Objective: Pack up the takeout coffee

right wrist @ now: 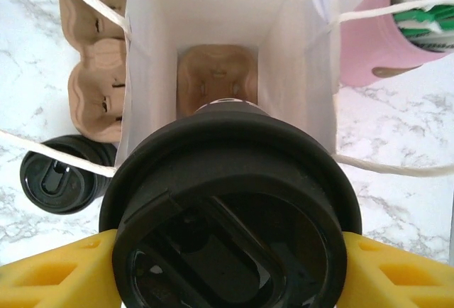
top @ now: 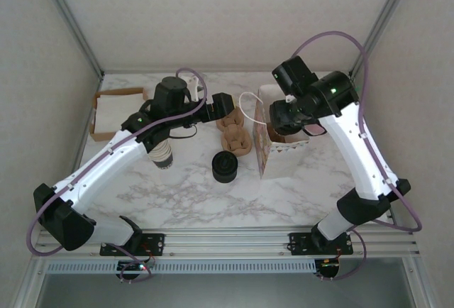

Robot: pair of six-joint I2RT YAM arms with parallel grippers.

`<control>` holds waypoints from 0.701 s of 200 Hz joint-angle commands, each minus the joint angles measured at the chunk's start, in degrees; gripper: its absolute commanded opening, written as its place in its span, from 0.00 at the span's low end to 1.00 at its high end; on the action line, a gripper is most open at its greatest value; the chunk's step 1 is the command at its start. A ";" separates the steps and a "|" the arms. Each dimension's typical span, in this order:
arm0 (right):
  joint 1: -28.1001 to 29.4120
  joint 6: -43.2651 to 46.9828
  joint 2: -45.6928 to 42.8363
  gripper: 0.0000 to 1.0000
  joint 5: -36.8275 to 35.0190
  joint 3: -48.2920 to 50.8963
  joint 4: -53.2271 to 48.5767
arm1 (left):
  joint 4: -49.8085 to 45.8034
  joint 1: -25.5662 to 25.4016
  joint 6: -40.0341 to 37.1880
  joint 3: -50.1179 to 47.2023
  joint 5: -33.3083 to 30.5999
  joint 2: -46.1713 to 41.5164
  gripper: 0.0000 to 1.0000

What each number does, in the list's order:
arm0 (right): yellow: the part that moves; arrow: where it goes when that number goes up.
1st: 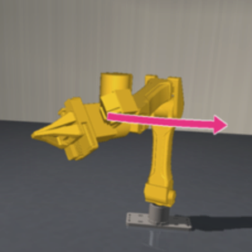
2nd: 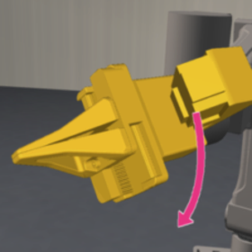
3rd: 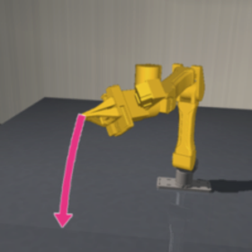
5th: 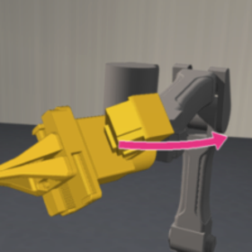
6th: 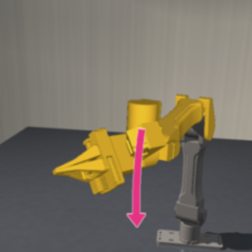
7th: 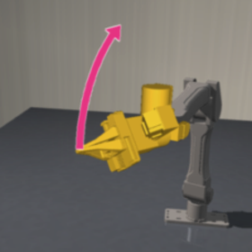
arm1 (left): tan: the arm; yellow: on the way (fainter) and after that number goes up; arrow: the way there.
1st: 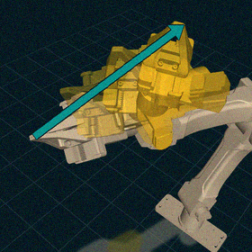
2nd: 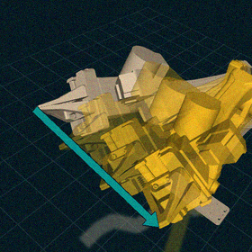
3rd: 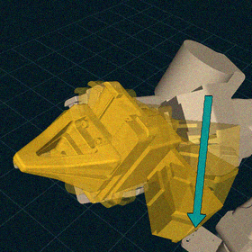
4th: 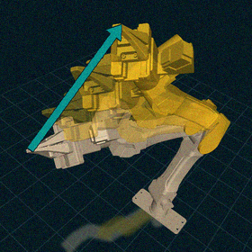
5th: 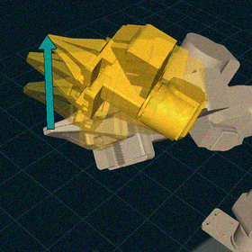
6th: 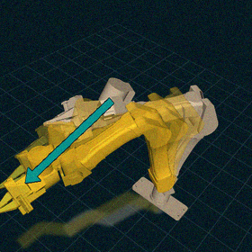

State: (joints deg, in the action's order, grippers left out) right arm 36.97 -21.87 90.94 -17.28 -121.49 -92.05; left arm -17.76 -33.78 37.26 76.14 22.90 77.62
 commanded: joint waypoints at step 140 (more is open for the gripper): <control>-6.45 4.45 5.60 0.68 10.61 10.13 0.47 | 8.50 -3.95 -6.98 -10.94 3.91 -9.52 1.00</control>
State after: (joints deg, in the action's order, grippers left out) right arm 31.29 -18.63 95.53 -8.69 -112.71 -91.92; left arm -13.15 -36.40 32.60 66.74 25.12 70.39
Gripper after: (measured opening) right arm 0.680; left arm 0.995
